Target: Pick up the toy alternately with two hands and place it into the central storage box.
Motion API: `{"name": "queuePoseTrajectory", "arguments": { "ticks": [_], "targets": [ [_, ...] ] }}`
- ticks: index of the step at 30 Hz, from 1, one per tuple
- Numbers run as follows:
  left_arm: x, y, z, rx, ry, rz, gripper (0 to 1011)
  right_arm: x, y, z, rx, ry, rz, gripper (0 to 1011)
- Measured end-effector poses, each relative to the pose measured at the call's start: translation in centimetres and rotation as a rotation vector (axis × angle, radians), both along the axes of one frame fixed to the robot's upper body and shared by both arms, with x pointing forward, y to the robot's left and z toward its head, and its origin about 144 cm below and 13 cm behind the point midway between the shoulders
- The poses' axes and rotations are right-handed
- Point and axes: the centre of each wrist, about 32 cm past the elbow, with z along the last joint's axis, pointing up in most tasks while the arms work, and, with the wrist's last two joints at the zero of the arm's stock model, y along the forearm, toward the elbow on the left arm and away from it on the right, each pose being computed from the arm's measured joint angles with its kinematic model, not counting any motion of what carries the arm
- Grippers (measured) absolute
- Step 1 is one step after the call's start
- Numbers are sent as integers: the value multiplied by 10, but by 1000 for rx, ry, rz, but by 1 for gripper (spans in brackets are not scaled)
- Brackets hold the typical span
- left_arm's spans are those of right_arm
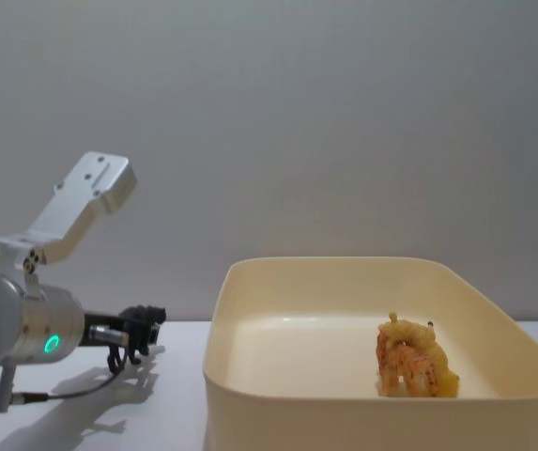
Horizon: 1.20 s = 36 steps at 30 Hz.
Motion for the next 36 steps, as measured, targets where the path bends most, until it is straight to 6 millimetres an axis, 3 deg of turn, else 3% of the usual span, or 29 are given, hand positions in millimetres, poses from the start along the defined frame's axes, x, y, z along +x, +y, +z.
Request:
{"name": "queuePoseTrajectory", "arguments": {
  "ticks": [16,36],
  "targets": [
    [-9,-16,32,32,-55,-12,329,0,0,0,0,0,0,1001],
    [-9,-38,79,163,-129,-267,329,0,0,0,0,0,0,1001]
  ]
}}
